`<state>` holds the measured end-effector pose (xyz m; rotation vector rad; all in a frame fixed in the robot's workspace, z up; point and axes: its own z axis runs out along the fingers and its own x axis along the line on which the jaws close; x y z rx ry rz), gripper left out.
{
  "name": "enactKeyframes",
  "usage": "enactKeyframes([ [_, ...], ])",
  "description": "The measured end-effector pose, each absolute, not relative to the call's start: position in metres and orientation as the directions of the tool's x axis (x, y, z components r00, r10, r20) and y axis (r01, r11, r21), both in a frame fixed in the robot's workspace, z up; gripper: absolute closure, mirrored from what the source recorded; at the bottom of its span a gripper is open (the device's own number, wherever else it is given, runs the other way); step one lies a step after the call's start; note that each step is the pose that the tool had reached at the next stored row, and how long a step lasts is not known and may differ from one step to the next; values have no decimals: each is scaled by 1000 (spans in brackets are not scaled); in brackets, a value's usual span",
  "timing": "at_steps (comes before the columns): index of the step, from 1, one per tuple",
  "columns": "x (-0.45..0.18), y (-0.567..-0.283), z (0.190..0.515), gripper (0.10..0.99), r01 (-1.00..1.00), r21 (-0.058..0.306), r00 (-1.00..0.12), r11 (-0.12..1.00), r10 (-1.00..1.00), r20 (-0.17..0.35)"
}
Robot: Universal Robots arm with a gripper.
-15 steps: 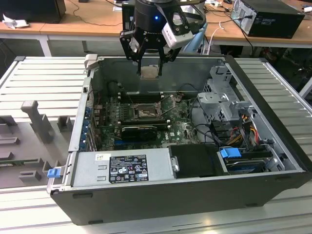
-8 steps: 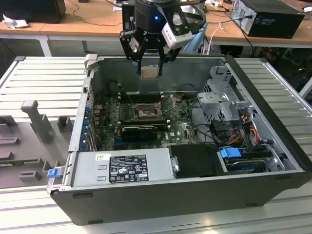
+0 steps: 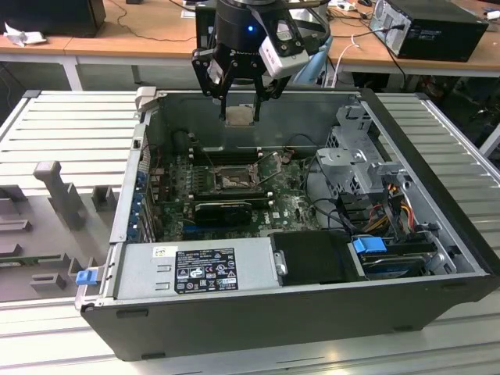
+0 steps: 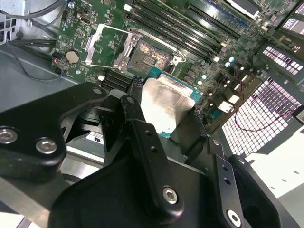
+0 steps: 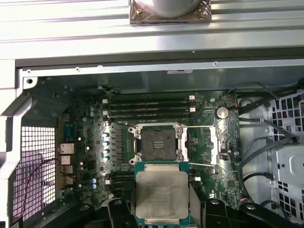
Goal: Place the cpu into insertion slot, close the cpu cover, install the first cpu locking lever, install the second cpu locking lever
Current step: 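Place the cpu into insertion slot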
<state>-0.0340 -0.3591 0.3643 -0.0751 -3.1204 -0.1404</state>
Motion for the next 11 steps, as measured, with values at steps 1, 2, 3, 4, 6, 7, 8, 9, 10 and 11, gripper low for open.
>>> enactKeyframes([
  [1, -34, -359, 364, 549, 49, 89, -999, 995, 48, 19],
  [2, -34, -359, 364, 549, 50, 89, -999, 995, 48, 19],
  [3, -34, -359, 364, 549, 51, 89, -999, 995, 49, 19],
  [4, -34, -359, 364, 549, 51, 89, -999, 995, 49, 19],
  [6, -34, -359, 364, 549, 52, 89, -999, 995, 50, 19],
  [7, -34, -359, 364, 549, 53, 89, -999, 995, 51, 19],
  [8, -34, -359, 364, 549, 53, 89, -998, 995, 52, 19],
  [9, -34, -359, 364, 549, 54, 89, -998, 995, 52, 19],
  [10, -34, -359, 364, 549, 54, 89, -998, 995, 53, 19],
  [11, -34, -359, 364, 549, 55, 89, -998, 995, 53, 19],
])
